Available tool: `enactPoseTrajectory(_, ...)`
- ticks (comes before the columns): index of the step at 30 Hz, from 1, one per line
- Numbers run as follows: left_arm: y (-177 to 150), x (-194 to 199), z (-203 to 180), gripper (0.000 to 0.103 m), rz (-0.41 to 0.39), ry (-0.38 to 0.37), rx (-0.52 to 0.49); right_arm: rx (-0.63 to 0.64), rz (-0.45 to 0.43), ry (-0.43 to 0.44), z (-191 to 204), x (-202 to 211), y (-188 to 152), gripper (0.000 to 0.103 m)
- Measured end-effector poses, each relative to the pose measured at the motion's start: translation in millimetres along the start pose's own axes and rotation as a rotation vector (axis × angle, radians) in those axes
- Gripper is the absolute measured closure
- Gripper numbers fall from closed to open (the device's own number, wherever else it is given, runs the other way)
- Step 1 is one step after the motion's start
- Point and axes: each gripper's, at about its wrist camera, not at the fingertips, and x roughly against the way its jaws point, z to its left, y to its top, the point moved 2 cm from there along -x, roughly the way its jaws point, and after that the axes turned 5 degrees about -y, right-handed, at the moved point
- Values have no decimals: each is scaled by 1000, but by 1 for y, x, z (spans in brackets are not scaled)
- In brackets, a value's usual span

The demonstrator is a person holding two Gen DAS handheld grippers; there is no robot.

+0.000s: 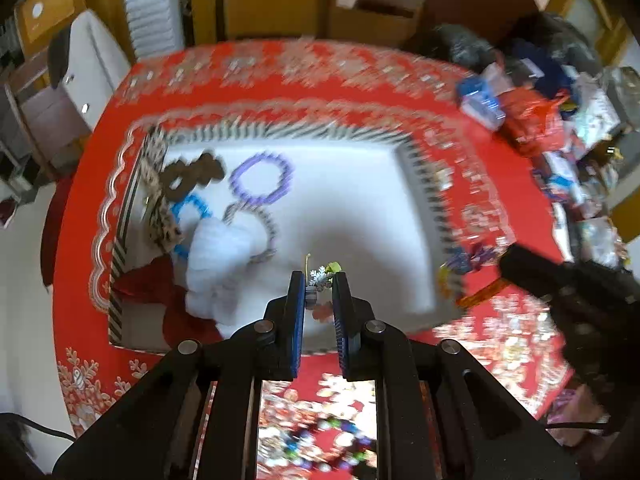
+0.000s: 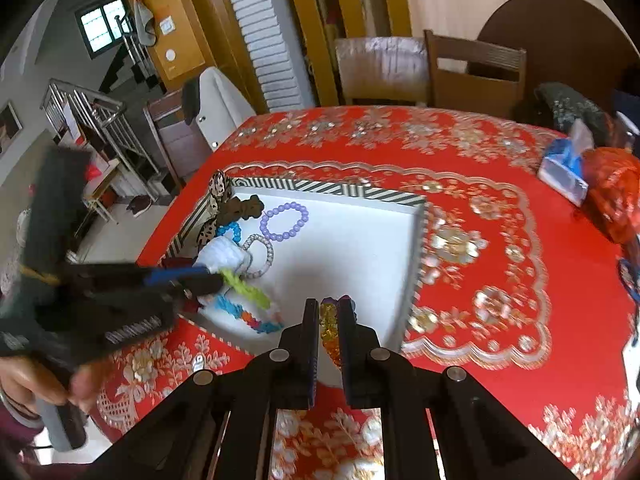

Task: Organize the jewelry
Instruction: 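Carry the star bracelet and orange bracelet into the tray while both tools open to release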

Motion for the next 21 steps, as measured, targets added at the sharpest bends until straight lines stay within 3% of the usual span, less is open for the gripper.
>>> enactPoseTrajectory(5,-12,-29,32,91,74,45,41,38,48,33,17,-42,24,94)
enactPoseTrajectory(10,-14,-36,47,91,90,45,45,65,97,64,25,-93,56,94)
enactPoseTrajectory(17,-9,-42,51,91,105,22,52,58,137,-6,5,-157,91,94)
enactPoseTrajectory(21,-4,-47,51,90,109,23,45,35,159,-24,-3,-177,94,95)
